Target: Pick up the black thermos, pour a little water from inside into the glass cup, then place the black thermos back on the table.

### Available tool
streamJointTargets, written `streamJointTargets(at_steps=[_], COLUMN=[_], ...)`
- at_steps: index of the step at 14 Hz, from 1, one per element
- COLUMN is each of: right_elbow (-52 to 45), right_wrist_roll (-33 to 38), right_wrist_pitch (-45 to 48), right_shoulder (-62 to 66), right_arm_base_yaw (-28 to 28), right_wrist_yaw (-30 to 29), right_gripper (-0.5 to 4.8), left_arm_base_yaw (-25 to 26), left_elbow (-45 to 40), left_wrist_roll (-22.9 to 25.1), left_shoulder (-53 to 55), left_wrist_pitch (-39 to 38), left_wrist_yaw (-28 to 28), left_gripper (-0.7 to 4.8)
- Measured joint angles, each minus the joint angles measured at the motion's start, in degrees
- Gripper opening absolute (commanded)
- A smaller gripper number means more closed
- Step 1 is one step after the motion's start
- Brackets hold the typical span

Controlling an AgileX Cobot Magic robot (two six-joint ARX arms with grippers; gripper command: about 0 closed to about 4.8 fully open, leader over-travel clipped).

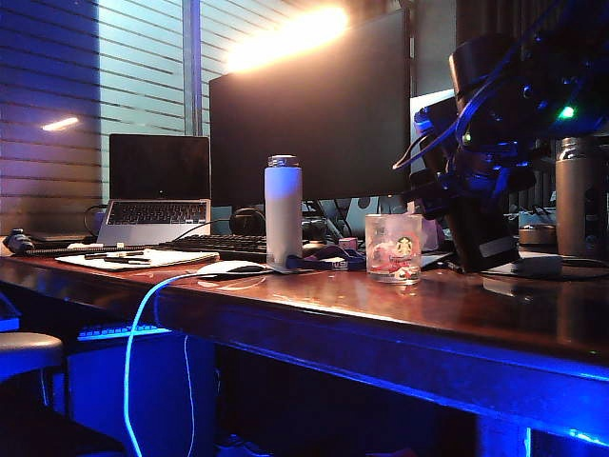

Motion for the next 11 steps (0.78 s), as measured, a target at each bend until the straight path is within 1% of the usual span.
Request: streamJointTargets(at_steps=[3, 6, 11], right_elbow=[2.29, 5.09, 5.95], right_wrist_roll=[-0.79, -3.39, -8.02], right_wrist_pitch=[-0.85, -0.81, -1.84], right_shoulder=[1.66, 2.95, 4.66], right_arm_base_yaw=[-0.74, -1.09, -1.42], right_wrist_yaw=[0.04, -0.59, -0.85], right_gripper=[-0.02, -0.02, -0.02], left_arm_base_yaw=[0.00, 0.00, 0.00], left_elbow=[0.00, 0.00, 0.00], left_wrist_roll=[0.00, 0.00, 0.02], left_shoulder=[0.00, 0.00, 0.00], left_wrist_pitch=[-0.15, -0.20, -0.39], left_wrist_yaw=[-0.02, 0.00, 0.00], left_gripper=[0.23, 0.22, 0.23])
